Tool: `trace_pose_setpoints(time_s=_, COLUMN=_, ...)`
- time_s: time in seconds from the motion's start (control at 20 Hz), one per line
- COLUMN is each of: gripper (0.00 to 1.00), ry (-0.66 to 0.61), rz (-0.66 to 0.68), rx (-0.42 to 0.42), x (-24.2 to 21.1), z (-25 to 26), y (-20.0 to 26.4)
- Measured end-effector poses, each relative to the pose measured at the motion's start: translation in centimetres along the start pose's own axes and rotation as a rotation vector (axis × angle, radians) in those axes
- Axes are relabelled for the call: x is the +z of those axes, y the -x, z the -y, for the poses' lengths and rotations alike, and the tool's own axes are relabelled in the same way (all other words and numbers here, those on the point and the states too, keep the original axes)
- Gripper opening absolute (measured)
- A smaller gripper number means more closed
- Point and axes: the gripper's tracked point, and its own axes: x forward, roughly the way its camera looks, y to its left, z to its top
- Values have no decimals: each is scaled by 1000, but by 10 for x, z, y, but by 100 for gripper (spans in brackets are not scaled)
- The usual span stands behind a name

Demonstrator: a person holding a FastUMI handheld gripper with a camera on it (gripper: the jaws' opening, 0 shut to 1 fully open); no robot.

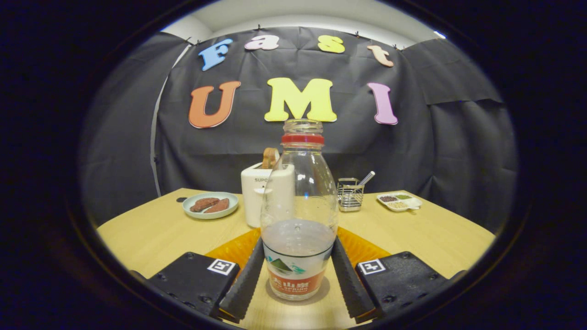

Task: Take the bottle from table, then pour the juice into the cup, finally place the bottle on the coaster

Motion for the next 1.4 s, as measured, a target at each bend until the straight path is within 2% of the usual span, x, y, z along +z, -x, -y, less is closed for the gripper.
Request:
trace_pose_setpoints(time_s=0.45, gripper=84, ry=10, rz=6, rx=-22, x=-11, z=6, y=-7)
trace_pose_setpoints(time_s=0.75, gripper=100, ry=-2, rz=25, rx=-24, x=0, z=6, y=0)
trace_pose_setpoints(time_s=1.1, gripper=100, ry=-3, rz=62, rx=-18, x=26, z=5, y=24)
trace_pose_setpoints(time_s=1.4, gripper=100, ry=-16, rz=47, rx=-3, x=59, z=5, y=64)
